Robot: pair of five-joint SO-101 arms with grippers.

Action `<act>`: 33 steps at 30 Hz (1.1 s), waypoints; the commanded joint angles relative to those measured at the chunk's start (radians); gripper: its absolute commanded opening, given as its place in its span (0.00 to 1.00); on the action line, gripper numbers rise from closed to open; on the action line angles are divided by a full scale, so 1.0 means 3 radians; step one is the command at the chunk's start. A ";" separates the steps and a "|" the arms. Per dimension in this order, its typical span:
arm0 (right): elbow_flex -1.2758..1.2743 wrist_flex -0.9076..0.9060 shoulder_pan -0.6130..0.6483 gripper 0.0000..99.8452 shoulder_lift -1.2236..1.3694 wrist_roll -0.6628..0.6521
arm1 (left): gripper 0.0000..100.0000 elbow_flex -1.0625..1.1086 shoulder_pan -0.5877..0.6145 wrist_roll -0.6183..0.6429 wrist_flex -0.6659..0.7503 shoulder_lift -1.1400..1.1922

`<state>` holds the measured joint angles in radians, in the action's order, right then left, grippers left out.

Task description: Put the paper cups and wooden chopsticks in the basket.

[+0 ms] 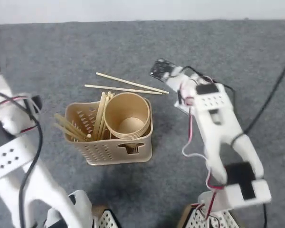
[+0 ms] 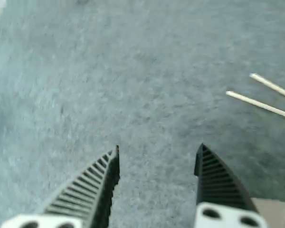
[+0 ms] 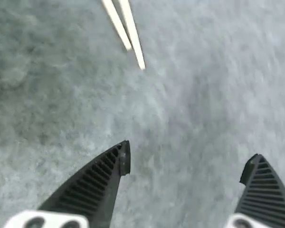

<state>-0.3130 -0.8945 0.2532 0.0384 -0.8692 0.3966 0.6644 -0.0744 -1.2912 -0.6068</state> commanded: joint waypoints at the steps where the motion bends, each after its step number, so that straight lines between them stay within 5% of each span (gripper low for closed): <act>1: 0.0440 -0.0054 0.0161 0.37 0.0171 -0.0261 | 0.25 0.0494 0.0256 0.0077 0.0471 -0.0041; 11: 0.0573 -0.0054 0.0299 0.37 0.0534 -0.0946 | 0.25 0.2161 0.0527 0.0056 0.1611 -0.0041; 19: 0.0578 0.0228 0.0724 0.37 0.0575 -0.0951 | 0.25 0.2248 0.0568 0.0056 0.1637 -0.0041; 33: 0.0839 0.1123 0.0693 0.37 0.1614 -0.0941 | 0.25 0.2309 0.0563 0.0056 0.1632 -0.0041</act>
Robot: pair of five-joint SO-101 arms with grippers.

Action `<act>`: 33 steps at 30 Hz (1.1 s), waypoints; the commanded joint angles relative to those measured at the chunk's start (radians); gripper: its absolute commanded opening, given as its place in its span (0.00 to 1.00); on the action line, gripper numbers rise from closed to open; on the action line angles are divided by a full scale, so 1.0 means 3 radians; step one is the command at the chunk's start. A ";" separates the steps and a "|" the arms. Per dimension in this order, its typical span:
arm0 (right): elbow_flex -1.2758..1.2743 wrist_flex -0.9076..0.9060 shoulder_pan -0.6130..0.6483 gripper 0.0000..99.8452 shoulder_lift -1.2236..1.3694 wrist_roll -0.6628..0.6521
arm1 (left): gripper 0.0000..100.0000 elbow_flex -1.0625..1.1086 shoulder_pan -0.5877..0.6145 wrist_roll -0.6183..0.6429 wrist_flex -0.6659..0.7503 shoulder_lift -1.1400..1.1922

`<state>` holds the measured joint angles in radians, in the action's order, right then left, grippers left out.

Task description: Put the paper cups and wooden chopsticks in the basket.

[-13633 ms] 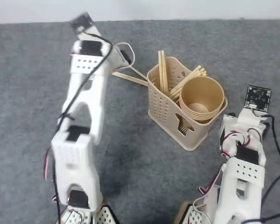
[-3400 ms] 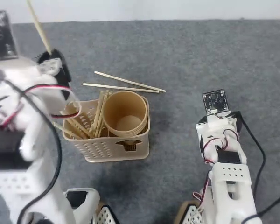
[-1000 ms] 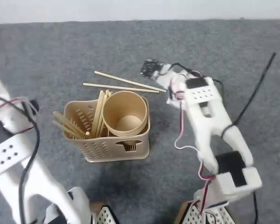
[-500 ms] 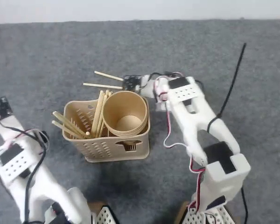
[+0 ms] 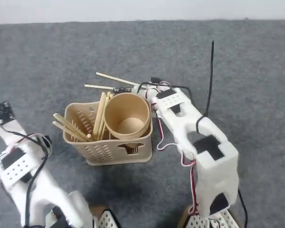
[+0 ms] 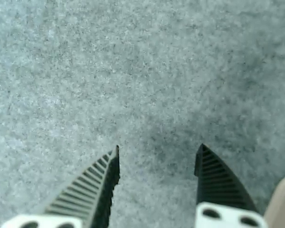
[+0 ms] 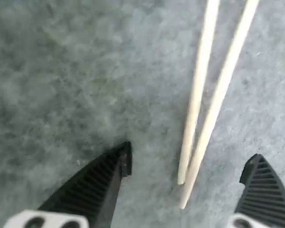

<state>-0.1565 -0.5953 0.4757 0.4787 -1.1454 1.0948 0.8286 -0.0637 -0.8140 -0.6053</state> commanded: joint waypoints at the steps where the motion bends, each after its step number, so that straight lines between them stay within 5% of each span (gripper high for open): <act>1: 0.0409 0.0105 -0.0059 0.37 0.0217 -0.0020 | 0.25 -0.0018 0.0015 0.0020 0.0041 -0.0046; 16: 0.0690 0.0105 -0.0008 0.36 0.0713 -0.0015 | 0.25 0.0018 0.0005 0.0020 0.0051 -0.0046; 22: 0.0849 0.0084 -0.0023 0.00 0.0969 -0.0015 | 0.25 0.0033 0.0005 0.0020 0.0051 -0.0046; 25: 0.0844 -0.0018 -0.0023 0.05 0.0913 -0.0015 | 0.25 0.0033 0.0005 0.0020 0.0046 -0.0046; 33: 0.0829 -0.0499 -0.0003 0.01 0.0570 -0.0015 | 0.25 0.0095 0.0005 0.0031 0.0153 -0.0046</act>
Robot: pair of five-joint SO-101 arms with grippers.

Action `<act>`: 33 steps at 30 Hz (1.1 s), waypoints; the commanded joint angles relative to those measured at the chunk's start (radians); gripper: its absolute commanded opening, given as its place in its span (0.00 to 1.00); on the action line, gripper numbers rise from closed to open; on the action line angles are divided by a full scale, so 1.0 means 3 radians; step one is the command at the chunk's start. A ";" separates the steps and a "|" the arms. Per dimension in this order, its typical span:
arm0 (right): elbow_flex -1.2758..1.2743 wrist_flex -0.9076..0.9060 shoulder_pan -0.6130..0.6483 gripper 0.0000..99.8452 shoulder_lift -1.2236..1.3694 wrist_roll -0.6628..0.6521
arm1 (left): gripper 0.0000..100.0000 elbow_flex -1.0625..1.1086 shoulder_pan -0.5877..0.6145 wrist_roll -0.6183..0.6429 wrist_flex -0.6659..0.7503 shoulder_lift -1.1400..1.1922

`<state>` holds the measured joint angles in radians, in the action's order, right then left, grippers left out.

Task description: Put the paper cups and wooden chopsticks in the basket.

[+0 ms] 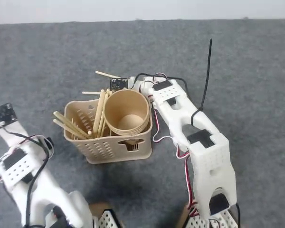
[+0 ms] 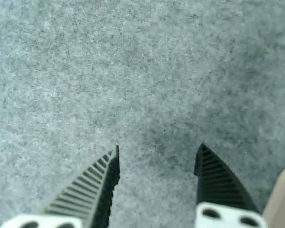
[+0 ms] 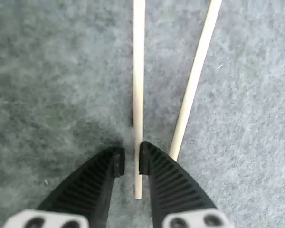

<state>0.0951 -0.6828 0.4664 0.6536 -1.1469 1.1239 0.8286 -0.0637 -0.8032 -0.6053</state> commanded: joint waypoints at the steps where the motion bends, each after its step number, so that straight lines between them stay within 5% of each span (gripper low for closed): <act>1: -0.0015 -0.0299 0.0033 0.01 -0.0079 -0.0010 | 0.25 0.0013 0.0005 0.0031 0.0143 -0.0046; 15: -0.0020 -0.1148 0.0151 0.01 -0.1138 -0.0005 | 0.25 0.0023 0.0005 0.0036 0.0169 -0.0046; 21: -0.0031 -0.0519 0.0151 0.03 -0.1189 0.0373 | 0.25 0.0028 0.0005 0.0036 0.0169 -0.0046; 25: -0.0031 -0.0115 0.0084 0.17 -0.0923 0.0660 | 0.25 0.0028 0.0020 0.0036 0.0169 -0.0046; 33: -0.0015 0.0161 0.0079 0.24 -0.0345 0.0517 | 0.25 0.0033 0.0005 0.0036 0.0169 -0.0046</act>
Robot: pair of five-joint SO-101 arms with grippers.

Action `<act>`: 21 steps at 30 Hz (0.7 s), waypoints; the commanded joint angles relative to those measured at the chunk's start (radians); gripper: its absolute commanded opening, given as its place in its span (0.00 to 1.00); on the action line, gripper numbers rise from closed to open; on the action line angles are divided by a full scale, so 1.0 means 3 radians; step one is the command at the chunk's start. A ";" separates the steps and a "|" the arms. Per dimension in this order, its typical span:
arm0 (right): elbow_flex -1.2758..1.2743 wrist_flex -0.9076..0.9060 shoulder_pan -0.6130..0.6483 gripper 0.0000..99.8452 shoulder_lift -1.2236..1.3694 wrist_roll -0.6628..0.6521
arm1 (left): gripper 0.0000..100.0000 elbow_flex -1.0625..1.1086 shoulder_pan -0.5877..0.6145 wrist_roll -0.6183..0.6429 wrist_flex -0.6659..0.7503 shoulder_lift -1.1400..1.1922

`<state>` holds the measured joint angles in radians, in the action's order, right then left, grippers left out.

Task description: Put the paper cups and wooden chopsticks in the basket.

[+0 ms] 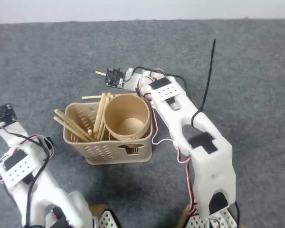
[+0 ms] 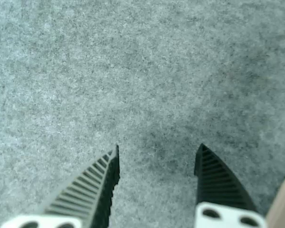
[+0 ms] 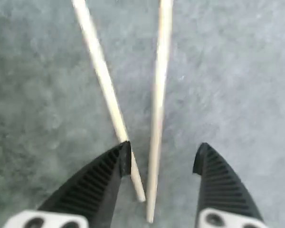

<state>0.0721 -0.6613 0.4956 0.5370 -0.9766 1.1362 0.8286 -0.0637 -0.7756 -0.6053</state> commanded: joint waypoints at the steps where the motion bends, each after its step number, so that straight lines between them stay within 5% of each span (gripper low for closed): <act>1: 0.0061 0.0120 -0.0013 0.24 0.0105 -0.0051 | 0.25 -0.0003 0.0005 0.0036 0.0077 -0.0046; 21: 0.0368 0.0284 -0.0049 0.24 0.0867 -0.0051 | 0.25 0.0033 0.0005 0.0031 0.0123 -0.0046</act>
<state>0.1550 -0.5769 0.4910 0.7396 -0.9828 1.1485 0.8286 -0.0637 -0.7572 -0.6053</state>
